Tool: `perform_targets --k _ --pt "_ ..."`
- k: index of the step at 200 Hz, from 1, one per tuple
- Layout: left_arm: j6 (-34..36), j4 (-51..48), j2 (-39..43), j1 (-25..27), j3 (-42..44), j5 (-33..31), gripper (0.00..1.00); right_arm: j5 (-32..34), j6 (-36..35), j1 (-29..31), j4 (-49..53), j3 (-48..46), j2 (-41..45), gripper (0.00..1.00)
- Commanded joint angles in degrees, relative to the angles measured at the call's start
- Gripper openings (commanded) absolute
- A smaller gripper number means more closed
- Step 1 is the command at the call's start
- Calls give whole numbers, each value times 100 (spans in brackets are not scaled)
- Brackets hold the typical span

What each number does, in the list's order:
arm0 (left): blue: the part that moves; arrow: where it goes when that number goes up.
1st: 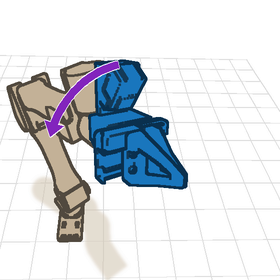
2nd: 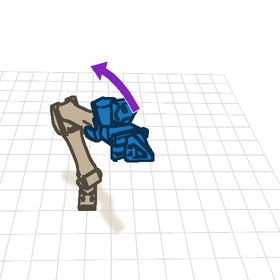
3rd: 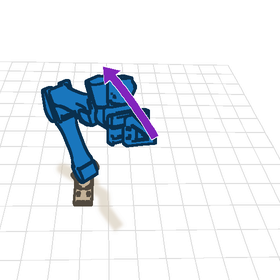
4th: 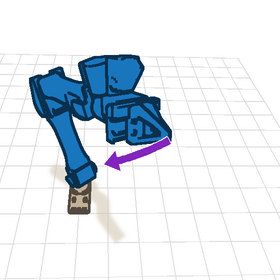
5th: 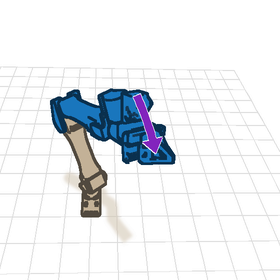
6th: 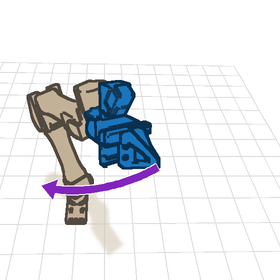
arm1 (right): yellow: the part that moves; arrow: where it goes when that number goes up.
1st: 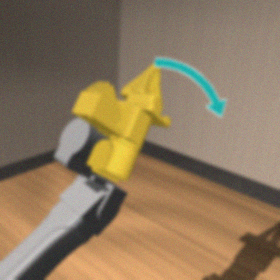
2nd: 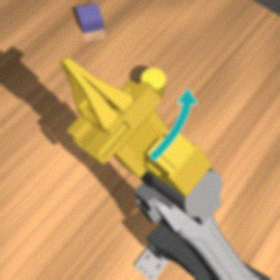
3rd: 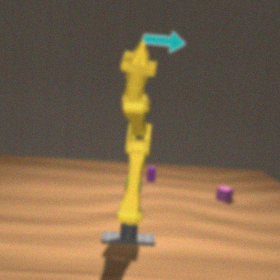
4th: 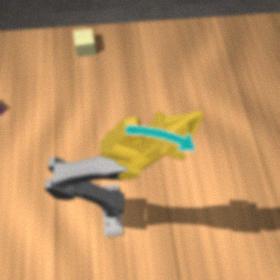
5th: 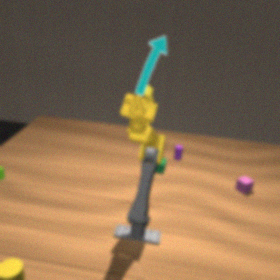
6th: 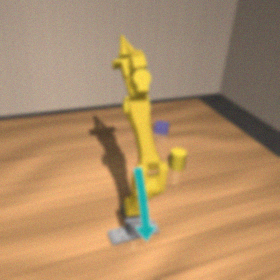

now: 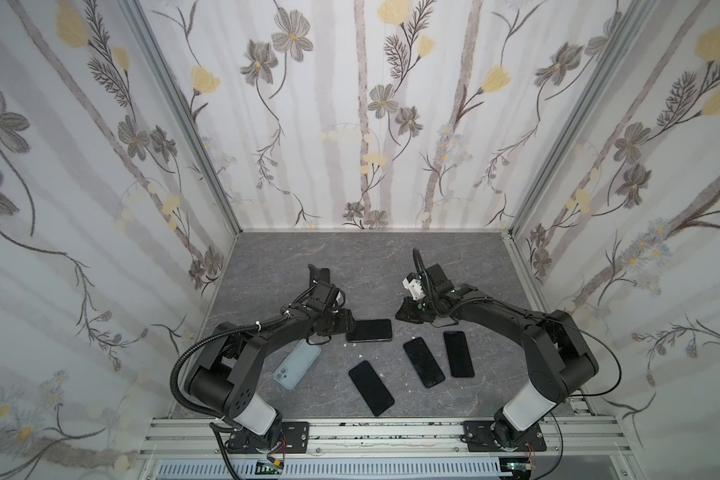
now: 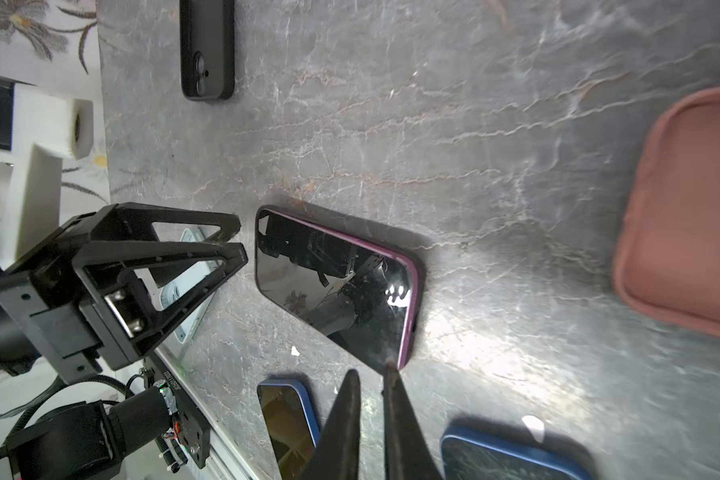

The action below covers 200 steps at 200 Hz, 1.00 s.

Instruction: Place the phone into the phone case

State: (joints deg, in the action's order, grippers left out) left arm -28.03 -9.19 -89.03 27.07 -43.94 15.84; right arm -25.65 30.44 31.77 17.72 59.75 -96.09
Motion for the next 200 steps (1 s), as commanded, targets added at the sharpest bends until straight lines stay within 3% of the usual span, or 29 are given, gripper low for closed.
perform_targets --k 1,87,139,200 --pt "14 79 72 -6 213 211 62 -90 34 142 -85 -50 -181 13" --pt "132 132 -65 -9 292 291 56 491 -39 304 197 -55 -433 14" --pt "129 188 -131 -8 290 360 40 491 -38 320 136 10 -610 14" --pt "141 172 -203 -8 303 357 32 414 -94 339 144 134 -788 12"
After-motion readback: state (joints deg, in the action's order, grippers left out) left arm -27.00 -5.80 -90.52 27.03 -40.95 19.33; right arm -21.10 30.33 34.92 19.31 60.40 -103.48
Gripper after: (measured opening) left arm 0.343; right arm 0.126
